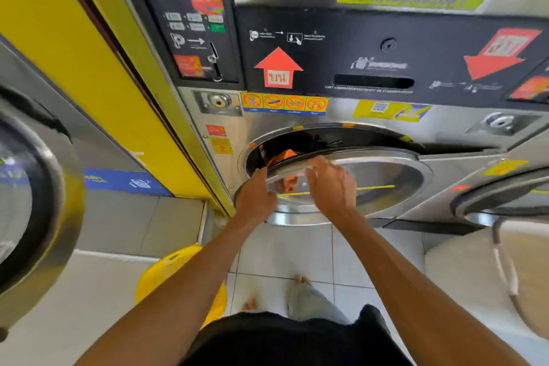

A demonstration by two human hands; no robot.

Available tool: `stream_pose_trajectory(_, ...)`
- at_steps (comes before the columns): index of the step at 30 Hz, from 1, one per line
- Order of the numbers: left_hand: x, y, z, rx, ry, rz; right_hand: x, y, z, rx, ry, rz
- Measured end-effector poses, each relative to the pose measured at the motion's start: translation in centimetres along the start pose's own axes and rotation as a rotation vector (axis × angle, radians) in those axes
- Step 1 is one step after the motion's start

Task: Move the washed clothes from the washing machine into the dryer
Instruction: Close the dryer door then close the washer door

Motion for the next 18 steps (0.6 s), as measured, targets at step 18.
stream_pose_trajectory(18,-4.1,1.6,-7.6,0.073,-0.099,-0.086,-0.3,1.1,-11.1,0.044,-0.057,-0.071)
Point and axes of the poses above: each hand's wrist, its own z-axis away from the middle knuckle, its own y-axis out of the palm, x = y × z, the point moved 1 cm from there along -z, towards the middle knuckle, and after that the axes turned 6 degrees about -z, right-handed, at the moved point
